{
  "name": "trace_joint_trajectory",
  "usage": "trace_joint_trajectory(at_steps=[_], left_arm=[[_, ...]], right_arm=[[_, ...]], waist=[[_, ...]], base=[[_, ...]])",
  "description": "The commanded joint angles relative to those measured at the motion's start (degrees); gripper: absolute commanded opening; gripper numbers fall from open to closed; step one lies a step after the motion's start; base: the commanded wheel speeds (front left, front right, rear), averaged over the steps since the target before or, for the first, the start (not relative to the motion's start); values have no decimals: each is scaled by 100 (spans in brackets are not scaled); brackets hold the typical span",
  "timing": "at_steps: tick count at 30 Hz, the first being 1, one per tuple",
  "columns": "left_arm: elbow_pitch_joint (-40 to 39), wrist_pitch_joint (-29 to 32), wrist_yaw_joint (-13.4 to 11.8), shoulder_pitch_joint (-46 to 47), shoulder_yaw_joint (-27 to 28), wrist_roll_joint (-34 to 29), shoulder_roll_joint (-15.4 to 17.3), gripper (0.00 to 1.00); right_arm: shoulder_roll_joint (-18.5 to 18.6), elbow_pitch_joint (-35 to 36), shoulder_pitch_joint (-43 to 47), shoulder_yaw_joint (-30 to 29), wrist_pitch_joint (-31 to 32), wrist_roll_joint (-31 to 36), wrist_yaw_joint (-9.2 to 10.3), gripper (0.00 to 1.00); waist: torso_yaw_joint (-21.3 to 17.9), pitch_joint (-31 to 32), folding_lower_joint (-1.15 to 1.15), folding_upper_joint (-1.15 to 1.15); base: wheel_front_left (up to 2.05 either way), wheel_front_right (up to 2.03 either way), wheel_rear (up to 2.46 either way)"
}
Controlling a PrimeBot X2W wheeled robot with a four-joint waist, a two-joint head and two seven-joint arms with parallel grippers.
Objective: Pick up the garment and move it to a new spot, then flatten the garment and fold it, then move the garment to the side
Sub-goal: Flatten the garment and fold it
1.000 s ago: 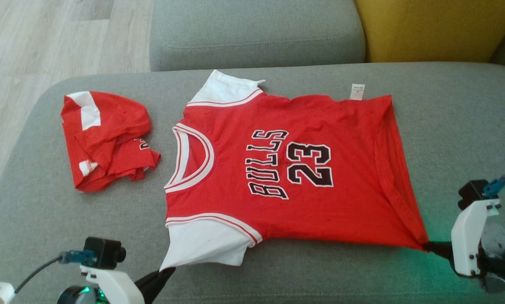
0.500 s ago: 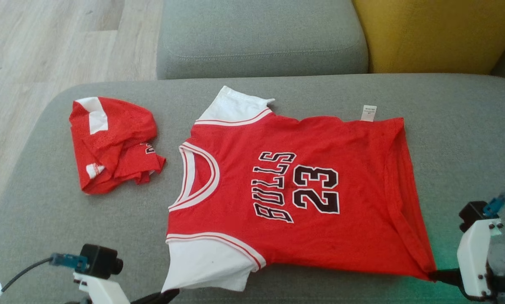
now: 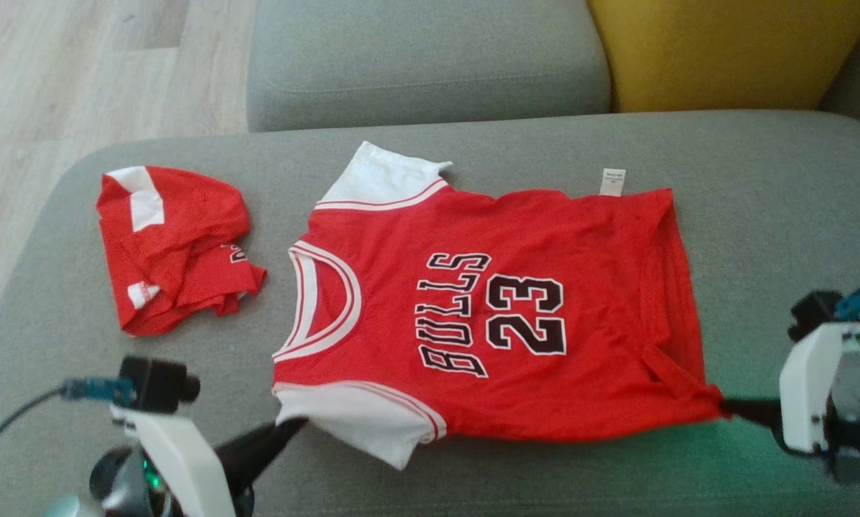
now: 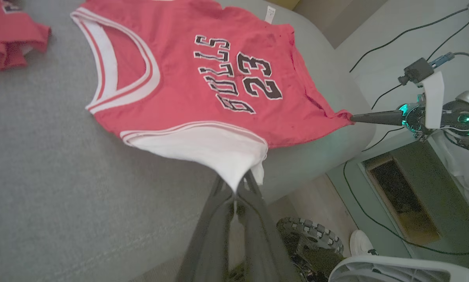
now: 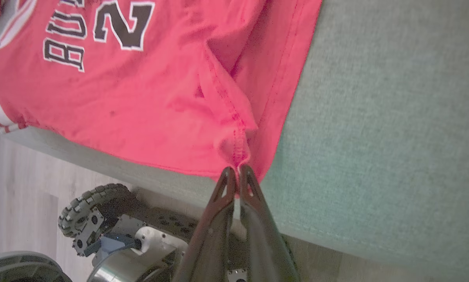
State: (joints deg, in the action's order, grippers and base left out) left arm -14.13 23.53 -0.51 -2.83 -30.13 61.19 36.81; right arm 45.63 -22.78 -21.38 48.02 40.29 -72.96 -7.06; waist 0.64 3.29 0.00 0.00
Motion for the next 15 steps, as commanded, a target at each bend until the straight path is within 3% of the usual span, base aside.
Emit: trace_joint_trajectory(at_steps=[1,15], left_arm=[[-189,-60,1,548,366,34,75,0],[833,-117,44,1941,502,-77,-416,0]], right_arm=[[86,65,-272,-195,-123,60,-43,0],[-729,-717,-1257,-749,-440,790,-43,0]], waist=[[-42,-41,0,0],[-361,-532,0,0]], base=[[0,0,0],[0,0,0]])
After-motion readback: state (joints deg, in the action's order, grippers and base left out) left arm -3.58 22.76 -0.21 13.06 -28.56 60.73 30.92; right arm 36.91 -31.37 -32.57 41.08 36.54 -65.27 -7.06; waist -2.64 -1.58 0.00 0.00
